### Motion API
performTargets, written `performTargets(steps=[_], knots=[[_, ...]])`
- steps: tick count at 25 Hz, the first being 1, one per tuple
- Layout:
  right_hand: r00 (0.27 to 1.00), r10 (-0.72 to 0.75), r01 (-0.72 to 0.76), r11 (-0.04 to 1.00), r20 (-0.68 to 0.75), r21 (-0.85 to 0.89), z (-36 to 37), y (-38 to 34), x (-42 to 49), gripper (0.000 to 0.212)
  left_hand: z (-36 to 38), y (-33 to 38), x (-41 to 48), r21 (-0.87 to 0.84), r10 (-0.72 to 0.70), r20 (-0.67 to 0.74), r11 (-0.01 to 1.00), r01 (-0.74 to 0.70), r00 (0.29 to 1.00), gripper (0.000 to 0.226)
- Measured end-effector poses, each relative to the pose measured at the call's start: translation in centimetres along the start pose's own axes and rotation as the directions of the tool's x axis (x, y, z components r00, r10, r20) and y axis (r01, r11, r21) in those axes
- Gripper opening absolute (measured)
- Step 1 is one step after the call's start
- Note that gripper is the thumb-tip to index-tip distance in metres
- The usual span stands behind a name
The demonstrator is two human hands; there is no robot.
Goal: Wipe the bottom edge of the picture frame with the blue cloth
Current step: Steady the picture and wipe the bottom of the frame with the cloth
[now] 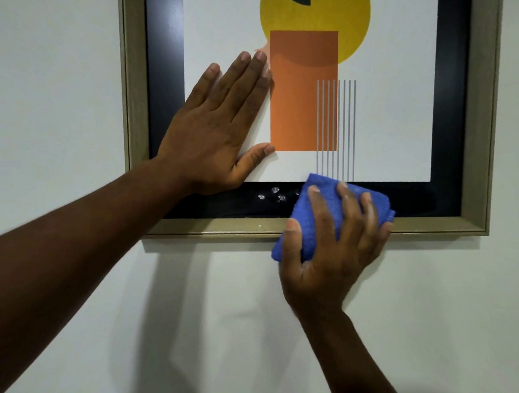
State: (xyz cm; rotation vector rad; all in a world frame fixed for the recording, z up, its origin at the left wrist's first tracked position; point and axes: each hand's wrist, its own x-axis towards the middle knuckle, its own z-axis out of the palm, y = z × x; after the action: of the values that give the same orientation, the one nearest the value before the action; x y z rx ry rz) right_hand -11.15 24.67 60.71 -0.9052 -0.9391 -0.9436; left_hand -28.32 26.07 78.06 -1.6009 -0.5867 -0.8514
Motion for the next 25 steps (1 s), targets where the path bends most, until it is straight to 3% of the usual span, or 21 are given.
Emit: performTargets(steps=[2, 5, 9, 17, 20, 25], knots=[[0.998, -0.059, 0.059, 0.998, 0.035, -0.002, 0.1, -0.5, -0.3, 0.046, 0.0, 0.0, -0.3, -0.006, -0.028, 0.000, 1.000, 0.028, 1.000, 0.084], [1.000, -0.022, 0.021, 1.000, 0.012, 0.019, 0.2, -0.6, 0.0, 0.044, 0.1, 0.2, -0.6, -0.014, -0.052, 0.010, 0.999, 0.052, 0.999, 0.084], [0.991, -0.119, 0.119, 0.993, 0.057, 0.006, 0.3, -0.6, -0.5, 0.044, 0.0, 0.2, -0.6, -0.004, -0.050, 0.003, 0.999, 0.050, 0.999, 0.084], [0.996, -0.050, 0.053, 0.998, 0.071, -0.034, 1.0, -2.6, -1.1, 0.045, -0.1, 0.1, -0.4, -0.040, -0.086, 0.020, 0.995, 0.087, 0.996, 0.087], [0.987, -0.126, 0.130, 0.991, 0.096, -0.039, 1.1, -2.5, -1.3, 0.046, 0.0, 0.2, -0.4, -0.045, -0.084, 0.002, 0.995, 0.084, 0.996, 0.086], [0.991, -0.106, 0.108, 0.994, 0.087, -0.027, 1.2, -3.1, -1.3, 0.044, -0.1, 0.2, -0.5, -0.046, -0.085, 0.013, 0.995, 0.085, 0.996, 0.085]])
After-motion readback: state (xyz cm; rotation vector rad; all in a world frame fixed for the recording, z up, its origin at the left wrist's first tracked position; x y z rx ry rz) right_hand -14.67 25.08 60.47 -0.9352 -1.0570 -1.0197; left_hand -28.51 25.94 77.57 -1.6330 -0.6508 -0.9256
